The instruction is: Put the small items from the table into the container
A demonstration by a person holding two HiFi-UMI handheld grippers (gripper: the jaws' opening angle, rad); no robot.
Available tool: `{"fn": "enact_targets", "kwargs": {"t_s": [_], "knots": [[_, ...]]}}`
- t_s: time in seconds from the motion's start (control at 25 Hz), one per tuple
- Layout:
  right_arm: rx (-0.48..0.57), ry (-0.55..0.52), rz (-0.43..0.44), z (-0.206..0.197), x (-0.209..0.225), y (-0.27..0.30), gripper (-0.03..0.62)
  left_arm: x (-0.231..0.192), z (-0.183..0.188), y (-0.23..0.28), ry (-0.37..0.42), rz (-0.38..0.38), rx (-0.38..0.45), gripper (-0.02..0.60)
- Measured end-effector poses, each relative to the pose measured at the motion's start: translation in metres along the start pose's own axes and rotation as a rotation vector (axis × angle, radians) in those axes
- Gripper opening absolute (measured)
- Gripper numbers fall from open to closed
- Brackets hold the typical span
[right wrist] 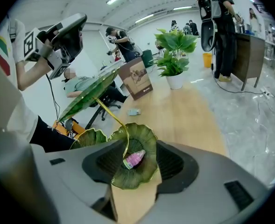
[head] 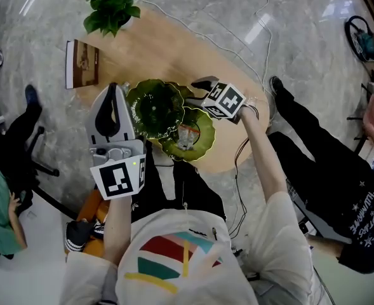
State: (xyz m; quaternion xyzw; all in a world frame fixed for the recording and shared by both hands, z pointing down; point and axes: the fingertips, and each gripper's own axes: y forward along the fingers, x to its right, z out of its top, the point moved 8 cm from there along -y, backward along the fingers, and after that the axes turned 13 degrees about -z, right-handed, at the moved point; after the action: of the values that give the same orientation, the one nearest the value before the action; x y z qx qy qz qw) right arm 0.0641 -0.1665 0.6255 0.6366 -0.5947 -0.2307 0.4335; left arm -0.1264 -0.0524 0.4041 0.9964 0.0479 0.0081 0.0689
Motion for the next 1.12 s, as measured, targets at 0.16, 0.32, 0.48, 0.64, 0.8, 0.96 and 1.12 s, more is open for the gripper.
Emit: {"fn": "enact_targets", "kwargs": {"t_s": [0.16, 0.32, 0.48, 0.64, 0.8, 0.96, 1.12], "knots": [[0.029, 0.008, -0.045, 0.01, 0.001, -0.016, 0.206, 0.0, 0.013, -0.005, 0.007, -0.01, 0.021, 0.009], [0.079, 0.033, -0.118, 0.026, 0.0, -0.036, 0.206, 0.001, 0.026, -0.011, 0.016, -0.027, 0.054, 0.009], [0.144, 0.021, -0.236, 0.035, -0.013, -0.069, 0.202, 0.006, 0.046, -0.025, 0.024, -0.044, 0.079, 0.009], [0.275, 0.134, -0.422, 0.052, -0.024, -0.125, 0.024, 0.01, 0.076, -0.041, 0.031, -0.063, 0.122, 0.009], [0.469, 0.246, -0.59, 0.078, -0.043, -0.187, 0.014, 0.008, 0.1, -0.054, 0.052, -0.077, 0.178, 0.009], [0.631, 0.417, -0.701, 0.091, -0.081, -0.238, 0.014, 0.01, 0.116, -0.065, 0.053, -0.1, 0.216, 0.009], [0.765, 0.455, -0.784, 0.098, -0.135, -0.271, 0.014, 0.015, 0.126, -0.076, 0.064, -0.138, 0.25, 0.009]]}}
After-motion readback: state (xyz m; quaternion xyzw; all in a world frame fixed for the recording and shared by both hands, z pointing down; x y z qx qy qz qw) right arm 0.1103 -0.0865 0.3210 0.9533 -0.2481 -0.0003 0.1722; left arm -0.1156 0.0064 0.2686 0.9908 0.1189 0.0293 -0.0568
